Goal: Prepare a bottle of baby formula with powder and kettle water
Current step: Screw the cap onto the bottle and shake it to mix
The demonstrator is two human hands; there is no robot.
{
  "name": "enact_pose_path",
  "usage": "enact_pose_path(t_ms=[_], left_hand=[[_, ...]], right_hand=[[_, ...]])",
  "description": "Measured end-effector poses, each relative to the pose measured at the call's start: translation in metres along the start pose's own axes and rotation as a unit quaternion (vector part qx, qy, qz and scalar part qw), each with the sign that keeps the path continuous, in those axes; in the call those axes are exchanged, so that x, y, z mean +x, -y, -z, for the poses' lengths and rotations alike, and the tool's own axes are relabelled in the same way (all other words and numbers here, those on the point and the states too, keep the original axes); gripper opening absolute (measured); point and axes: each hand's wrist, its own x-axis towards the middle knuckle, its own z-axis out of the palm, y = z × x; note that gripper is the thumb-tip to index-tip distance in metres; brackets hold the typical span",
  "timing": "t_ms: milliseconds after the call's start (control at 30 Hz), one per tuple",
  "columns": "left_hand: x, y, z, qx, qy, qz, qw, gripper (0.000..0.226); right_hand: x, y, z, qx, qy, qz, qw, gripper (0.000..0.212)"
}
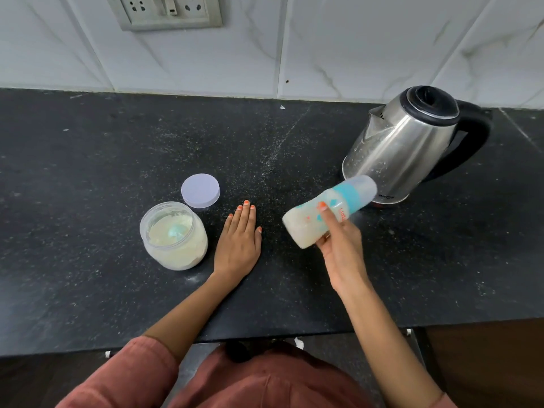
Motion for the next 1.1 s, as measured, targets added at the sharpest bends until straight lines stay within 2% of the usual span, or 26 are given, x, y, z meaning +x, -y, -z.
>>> enact_pose_path(t_ms=[100,133,200,300,367,433,500,567,600,700,767,833,900,967,1000,1100], left_hand=[[0.000,0.000,0.000,0.000,0.004,-0.005,1.000,0.069],[0.000,0.000,0.000,0.001,0.005,-0.006,1.000,0.070],[0.000,0.000,0.000,0.002,0.000,-0.003,1.000,0.069],[-0.001,0.000,0.000,0.002,-0.001,-0.002,1.000,0.068],[-0.001,0.000,0.000,0.001,0.003,-0.002,1.000,0.067],[0.000,0.000,0.001,-0.001,0.000,0.000,1.000,0.064],[0.000,0.000,0.000,-0.001,0.002,0.002,1.000,0.063],[0.000,0.000,0.000,-0.003,0.005,0.002,1.000,0.065],[0.000,0.000,0.000,-0.004,0.003,0.002,1.000,0.065],[-0.001,0.001,0.000,0.000,0.000,0.000,1.000,0.065],[-0.001,0.001,-0.001,0.001,-0.001,0.000,1.000,0.065],[0.000,0.001,0.000,-0.002,-0.001,-0.001,1.000,0.067],[0.000,0.001,-0.001,-0.007,0.001,-0.001,1.000,0.069],[0.000,0.000,-0.001,-0.008,0.001,0.000,1.000,0.067],[0.000,0.000,0.000,-0.008,-0.002,0.001,1.000,0.066],[-0.001,0.000,0.000,-0.002,-0.004,-0.001,1.000,0.066]], right_hand=[[-0.015,-0.009,0.003,-0.181,0.087,-0.035,0.979,0.018],[-0.016,-0.009,0.004,-0.203,0.095,-0.037,0.974,0.019],[-0.011,-0.004,0.004,-0.135,0.074,-0.023,0.988,0.022],[0.004,0.006,0.002,0.046,-0.031,0.005,0.998,0.026],[0.007,0.003,0.002,0.056,-0.053,0.009,0.997,0.029],[-0.002,-0.001,0.002,-0.029,-0.007,-0.019,0.999,0.022],[-0.014,-0.005,0.005,-0.162,0.065,-0.052,0.983,0.019],[-0.015,-0.003,0.009,-0.223,0.085,-0.043,0.970,0.020],[-0.012,-0.002,0.010,-0.197,0.074,-0.031,0.977,0.019],[0.001,0.008,0.003,0.008,-0.017,-0.011,1.000,0.013],[0.005,0.006,0.000,0.047,-0.038,0.007,0.998,0.014],[-0.003,-0.001,-0.001,-0.052,0.016,-0.004,0.998,0.016],[-0.015,-0.010,0.000,-0.192,0.100,-0.034,0.976,0.018],[-0.018,-0.009,0.002,-0.237,0.118,-0.039,0.963,0.019],[-0.015,-0.006,0.002,-0.203,0.104,-0.034,0.973,0.017],[0.000,0.003,-0.002,0.008,0.000,-0.023,1.000,0.011]])
